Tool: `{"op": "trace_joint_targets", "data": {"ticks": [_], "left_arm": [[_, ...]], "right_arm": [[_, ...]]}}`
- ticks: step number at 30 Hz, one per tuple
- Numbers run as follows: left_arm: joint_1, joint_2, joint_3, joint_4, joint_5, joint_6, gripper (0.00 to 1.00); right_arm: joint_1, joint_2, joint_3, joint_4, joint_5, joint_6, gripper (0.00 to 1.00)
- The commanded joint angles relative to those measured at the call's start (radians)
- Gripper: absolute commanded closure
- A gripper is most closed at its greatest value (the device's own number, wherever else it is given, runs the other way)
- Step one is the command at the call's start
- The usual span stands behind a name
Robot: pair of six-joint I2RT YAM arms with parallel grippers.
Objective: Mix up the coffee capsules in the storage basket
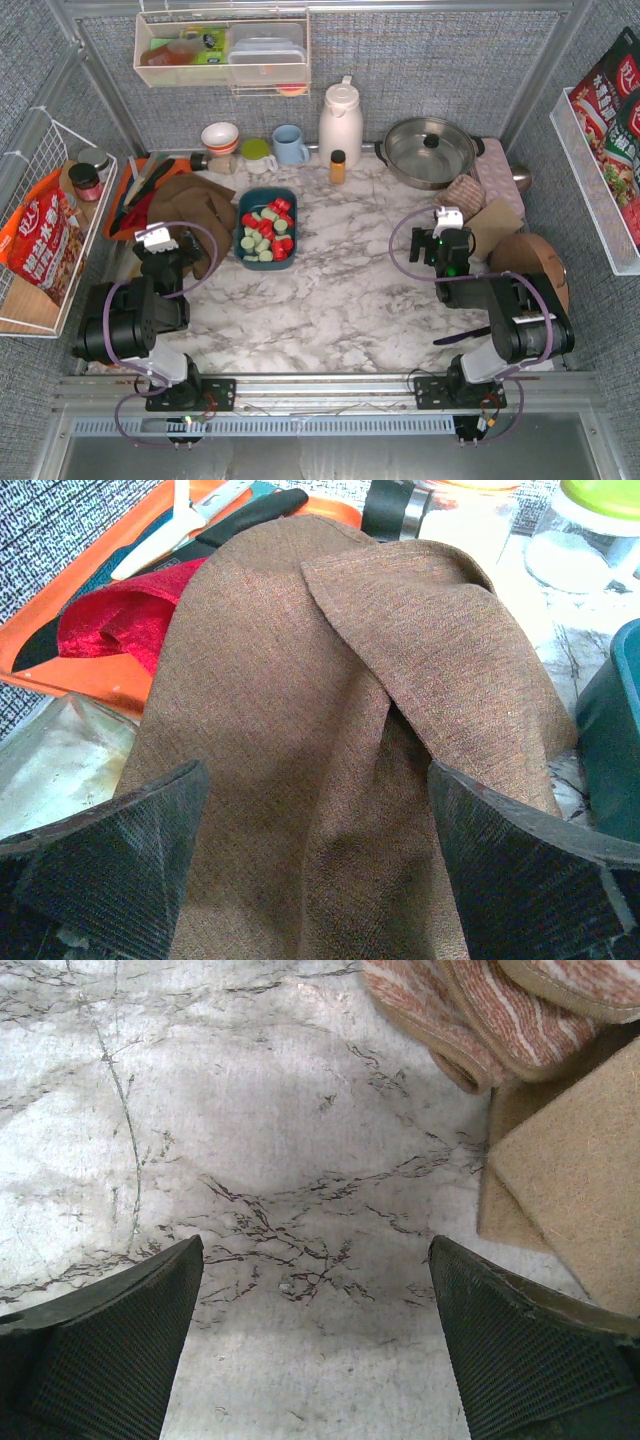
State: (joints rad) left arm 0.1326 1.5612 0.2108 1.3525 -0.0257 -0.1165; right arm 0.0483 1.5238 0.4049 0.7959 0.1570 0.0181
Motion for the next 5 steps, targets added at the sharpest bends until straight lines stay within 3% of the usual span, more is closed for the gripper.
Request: {"op": "trace_joint_targets", "data": {"ticks": [1, 5], "left_arm": [[0.001, 0.003, -0.001, 0.029, 0.007, -0.006, 0.01], [0.001, 0.003, -0.002, 0.028, 0.007, -0.006, 0.01]], "right_arm": [[-0.004, 0.002, 0.011, -0.003, -0.013, 0.008, 0.01], [-0.008, -0.001, 0.008, 0.001, -0.019, 0.008, 0.01]]}}
